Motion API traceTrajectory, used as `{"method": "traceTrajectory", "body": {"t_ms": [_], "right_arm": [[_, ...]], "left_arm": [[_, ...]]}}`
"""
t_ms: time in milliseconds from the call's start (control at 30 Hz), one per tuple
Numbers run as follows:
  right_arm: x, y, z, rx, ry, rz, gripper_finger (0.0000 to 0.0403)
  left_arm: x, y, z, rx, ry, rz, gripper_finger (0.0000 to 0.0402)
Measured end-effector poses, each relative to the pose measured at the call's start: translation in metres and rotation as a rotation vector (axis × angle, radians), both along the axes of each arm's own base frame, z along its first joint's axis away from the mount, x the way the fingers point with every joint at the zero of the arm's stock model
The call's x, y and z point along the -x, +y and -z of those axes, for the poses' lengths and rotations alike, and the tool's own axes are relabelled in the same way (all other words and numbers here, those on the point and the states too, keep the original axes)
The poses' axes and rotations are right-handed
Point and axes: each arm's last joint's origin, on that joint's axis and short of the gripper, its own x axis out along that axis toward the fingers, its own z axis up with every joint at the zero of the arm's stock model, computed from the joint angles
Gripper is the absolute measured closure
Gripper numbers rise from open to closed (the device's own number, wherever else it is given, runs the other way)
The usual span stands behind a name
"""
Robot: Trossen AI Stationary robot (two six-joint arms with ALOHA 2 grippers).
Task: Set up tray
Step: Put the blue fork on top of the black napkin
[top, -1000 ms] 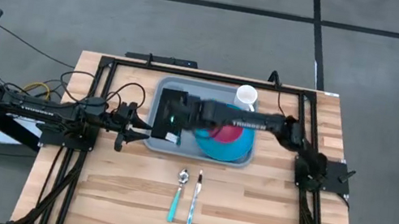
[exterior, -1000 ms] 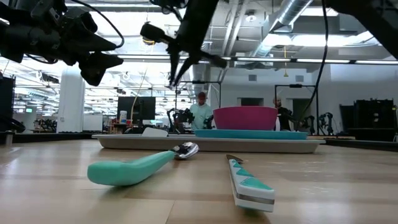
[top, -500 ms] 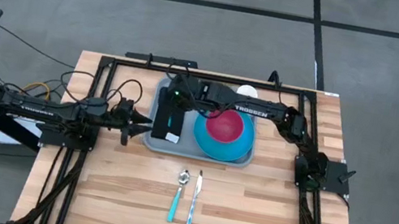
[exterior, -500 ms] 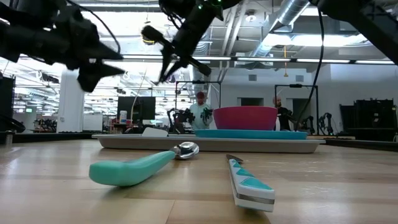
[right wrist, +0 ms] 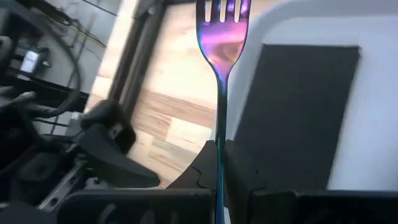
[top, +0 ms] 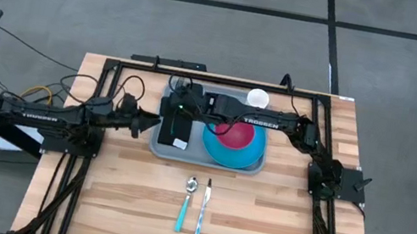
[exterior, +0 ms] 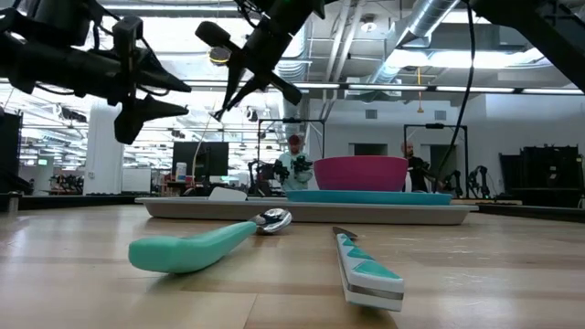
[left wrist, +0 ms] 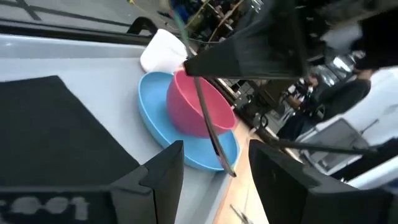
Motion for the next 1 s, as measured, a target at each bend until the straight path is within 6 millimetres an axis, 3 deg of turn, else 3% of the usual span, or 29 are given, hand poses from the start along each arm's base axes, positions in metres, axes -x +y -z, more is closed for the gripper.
{"method": "traceTrajectory", "body": {"t_ms": [233,500,733,1000], "right_arm": [[-0.005,0.001,-0.006,0.046,-0.060,-0.029,0.0403],[-0.005,0.001,-0.005,0.059,-0.046,-0.043,0.0403],[-0.002,0.001,-0.002,0.066,0.000,-0.034,0.0403],[-0.002,0.002,-0.003,0.099,0.020,-0.106,0.0403]], "left_arm": [[-0.004,0.002,0.001,0.059,0.035,-0.010,0.0233],[-0.029,0.008,-0.029,-0.009,0.134,0.004,0.0233],[-0.034,0.010,-0.031,-0.010,0.211,-0.018,0.0233],[-0.034,0.007,-0.031,0.051,0.189,0.094,0.0233]]}}
